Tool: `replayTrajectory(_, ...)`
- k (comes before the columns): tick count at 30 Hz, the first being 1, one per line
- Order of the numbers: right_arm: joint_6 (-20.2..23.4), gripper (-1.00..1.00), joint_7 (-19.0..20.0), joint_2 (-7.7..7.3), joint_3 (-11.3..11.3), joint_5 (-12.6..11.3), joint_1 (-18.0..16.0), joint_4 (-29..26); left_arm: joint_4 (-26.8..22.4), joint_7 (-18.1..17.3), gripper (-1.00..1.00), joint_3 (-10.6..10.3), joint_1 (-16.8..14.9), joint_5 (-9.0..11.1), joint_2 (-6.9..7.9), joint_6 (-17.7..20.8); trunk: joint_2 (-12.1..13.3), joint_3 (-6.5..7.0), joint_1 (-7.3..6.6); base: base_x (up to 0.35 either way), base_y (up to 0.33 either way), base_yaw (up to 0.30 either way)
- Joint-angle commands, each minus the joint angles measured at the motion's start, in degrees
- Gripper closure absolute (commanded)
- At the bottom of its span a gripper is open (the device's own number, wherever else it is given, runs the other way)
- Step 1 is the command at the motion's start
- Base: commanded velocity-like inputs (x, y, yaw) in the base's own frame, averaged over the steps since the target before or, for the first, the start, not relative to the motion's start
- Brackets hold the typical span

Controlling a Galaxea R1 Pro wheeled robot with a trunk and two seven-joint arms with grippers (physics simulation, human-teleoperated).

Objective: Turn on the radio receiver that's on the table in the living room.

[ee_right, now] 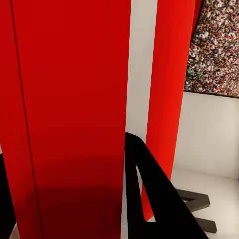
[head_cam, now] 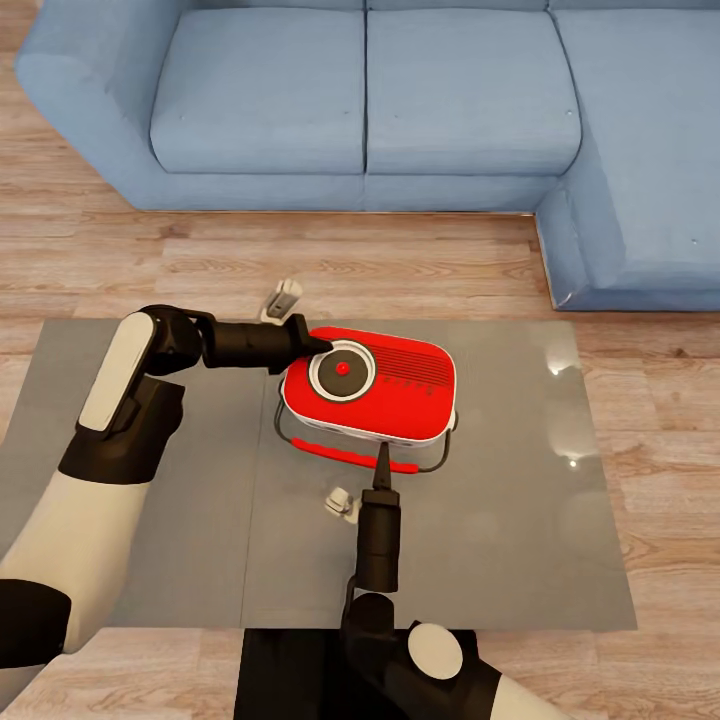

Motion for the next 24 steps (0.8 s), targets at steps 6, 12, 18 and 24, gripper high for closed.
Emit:
replayTrajectory(6, 0.56, 1.0, 0.0, 0.0, 0.02, 1.05, -0.01, 0.02, 0.16, 0.35, 1.0, -1.09, 0.4, 0.08, -0.18, 0.0, -0.01, 0.0, 0.0, 0.0, 0.0, 0.0)
replayTrajectory(12, 0.56, 1.0, 0.0, 0.0, 0.02, 1.05, -0.01, 0.04, 0.3, 0.45, 1.0, -3.82, 0.52, 0.13, -0.67, -0.58, -0.01, 0.0, 0.0, 0.0, 0.0, 0.0)
replayTrajectory(18, 0.56, 1.0, 0.0, 0.0, 0.02, 1.05, -0.01, 0.12, 1.15, 0.47, 1.0, -4.41, 0.53, 0.14, -0.82, -1.84, -0.01, 0.0, 0.0, 0.0, 0.0, 0.0)
replayTrajectory(24, 0.56, 1.0, 0.0, 0.0, 0.02, 1.05, -0.01, 0.13, 1.53, 0.47, 1.0, -4.48, 0.53, 0.14, -0.77, -1.93, -0.01, 0.0, 0.0, 0.0, 0.0, 0.0)
